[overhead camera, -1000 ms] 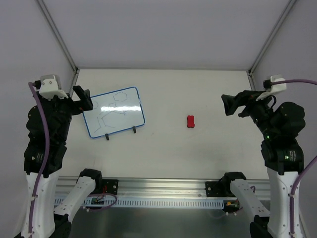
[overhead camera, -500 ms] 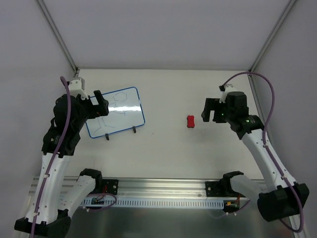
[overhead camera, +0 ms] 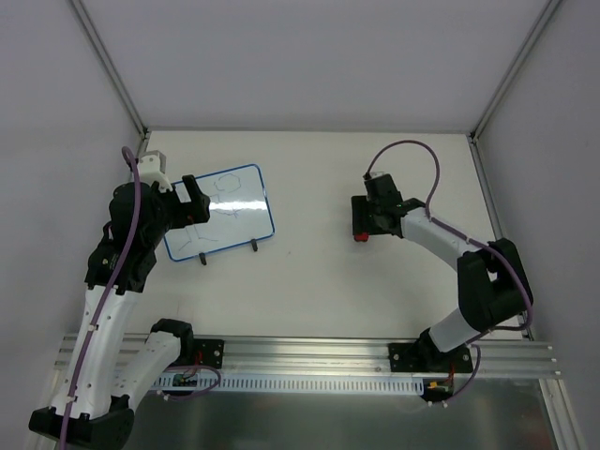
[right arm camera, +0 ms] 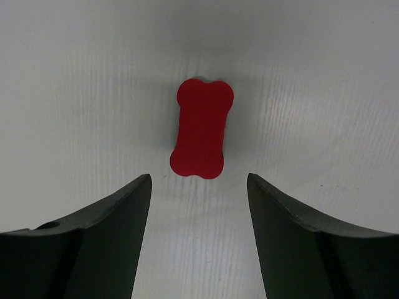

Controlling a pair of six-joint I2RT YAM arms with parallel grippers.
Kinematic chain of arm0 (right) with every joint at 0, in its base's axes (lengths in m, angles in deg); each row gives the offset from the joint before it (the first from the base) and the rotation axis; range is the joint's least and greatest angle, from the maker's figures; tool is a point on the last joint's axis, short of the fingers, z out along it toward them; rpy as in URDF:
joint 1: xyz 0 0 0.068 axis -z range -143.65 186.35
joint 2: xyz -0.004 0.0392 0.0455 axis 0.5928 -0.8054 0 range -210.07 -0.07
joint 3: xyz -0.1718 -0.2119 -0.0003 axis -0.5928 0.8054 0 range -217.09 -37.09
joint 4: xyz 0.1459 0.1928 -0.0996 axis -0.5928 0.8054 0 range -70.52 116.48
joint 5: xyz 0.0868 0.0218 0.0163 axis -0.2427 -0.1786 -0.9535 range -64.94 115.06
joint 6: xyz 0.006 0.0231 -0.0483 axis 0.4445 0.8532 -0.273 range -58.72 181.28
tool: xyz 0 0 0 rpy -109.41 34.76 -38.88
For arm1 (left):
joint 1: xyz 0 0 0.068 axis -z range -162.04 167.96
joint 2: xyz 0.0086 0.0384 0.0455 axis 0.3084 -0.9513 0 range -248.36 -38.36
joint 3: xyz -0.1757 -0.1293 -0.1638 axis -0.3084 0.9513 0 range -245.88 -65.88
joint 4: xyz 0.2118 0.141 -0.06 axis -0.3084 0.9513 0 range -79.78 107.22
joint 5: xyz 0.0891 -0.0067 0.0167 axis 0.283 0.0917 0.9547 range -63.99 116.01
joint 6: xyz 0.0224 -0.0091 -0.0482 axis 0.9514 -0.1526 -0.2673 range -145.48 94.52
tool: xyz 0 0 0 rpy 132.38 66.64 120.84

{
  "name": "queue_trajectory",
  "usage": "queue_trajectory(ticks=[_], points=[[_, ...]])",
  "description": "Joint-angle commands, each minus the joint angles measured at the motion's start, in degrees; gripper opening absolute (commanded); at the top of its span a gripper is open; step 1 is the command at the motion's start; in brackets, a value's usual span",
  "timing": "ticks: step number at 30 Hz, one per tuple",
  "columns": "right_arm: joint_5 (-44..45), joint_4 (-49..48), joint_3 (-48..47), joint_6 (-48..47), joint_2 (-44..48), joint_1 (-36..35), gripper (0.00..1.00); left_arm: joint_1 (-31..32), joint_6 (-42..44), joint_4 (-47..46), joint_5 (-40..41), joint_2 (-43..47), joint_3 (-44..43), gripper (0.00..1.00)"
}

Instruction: Erase the whiteboard

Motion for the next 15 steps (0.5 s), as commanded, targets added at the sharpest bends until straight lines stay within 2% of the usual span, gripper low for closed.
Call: queue_trajectory(ticks=[1, 9, 15], points=[[3.45, -5.17, -1.89, 2.83, -1.92, -0.19, 0.66, 0.41, -0.72, -1.34, -0.94, 0.72, 0.79, 0.99], [6.35, -7.01, -4.44, 4.24, -8.87, -0.11, 0.59, 0.41, -0.1, -1.34, -0.94, 0.37, 0.53, 0.99], [6.62, -7.46, -5.49, 3.18, -10.81, -0.19, 0.53, 0.41, 0.34, -1.34, -0.59, 0.19, 0.26, 0.99]])
